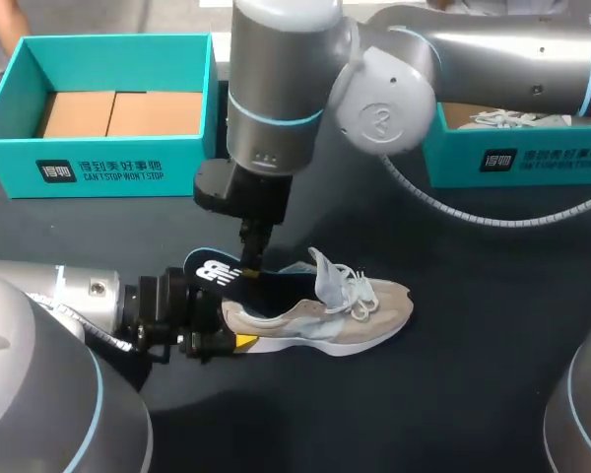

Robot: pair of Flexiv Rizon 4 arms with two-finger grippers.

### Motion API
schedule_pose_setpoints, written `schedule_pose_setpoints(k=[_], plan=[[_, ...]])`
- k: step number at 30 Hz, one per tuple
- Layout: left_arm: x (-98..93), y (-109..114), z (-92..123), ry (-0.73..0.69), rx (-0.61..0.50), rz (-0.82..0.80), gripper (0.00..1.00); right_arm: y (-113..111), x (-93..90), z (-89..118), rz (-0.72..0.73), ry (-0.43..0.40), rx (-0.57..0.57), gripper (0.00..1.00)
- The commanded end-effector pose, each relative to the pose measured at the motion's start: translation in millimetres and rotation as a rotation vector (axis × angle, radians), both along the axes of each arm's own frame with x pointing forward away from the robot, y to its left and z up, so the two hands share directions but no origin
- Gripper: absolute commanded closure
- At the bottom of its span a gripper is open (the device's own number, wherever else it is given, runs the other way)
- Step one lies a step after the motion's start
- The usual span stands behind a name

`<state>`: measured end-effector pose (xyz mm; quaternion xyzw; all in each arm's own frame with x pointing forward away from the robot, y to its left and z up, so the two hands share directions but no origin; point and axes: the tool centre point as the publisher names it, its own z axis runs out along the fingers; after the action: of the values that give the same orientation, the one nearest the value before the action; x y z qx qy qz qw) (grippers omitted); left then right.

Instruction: Take the shoe out of the shoebox, open the shoe tongue, remove and reinsert the insole, then place the shoe into the shoebox

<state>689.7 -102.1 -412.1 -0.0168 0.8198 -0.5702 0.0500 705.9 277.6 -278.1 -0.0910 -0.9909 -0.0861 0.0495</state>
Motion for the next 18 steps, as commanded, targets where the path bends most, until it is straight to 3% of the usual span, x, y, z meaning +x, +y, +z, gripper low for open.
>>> schedule_pose_setpoints(k=[1,9,17,18], plan=[[-1.1,0,-2,-0.001,0.001,0.002,1.00,-18,6.2,-4,-0.012,0.199,0.170,0.00],[-1.1,0,-2,-0.001,0.001,0.002,1.00,-15,-9.0,-4,-0.037,0.273,0.338,0.00],[-1.1,0,-2,-0.001,0.001,0.002,1.00,3,-17.0,-7,-0.037,0.296,0.406,0.00],[-1.1,0,-2,-0.001,0.001,0.002,1.00,5,-17.7,-8,-0.047,0.297,0.431,0.08]])
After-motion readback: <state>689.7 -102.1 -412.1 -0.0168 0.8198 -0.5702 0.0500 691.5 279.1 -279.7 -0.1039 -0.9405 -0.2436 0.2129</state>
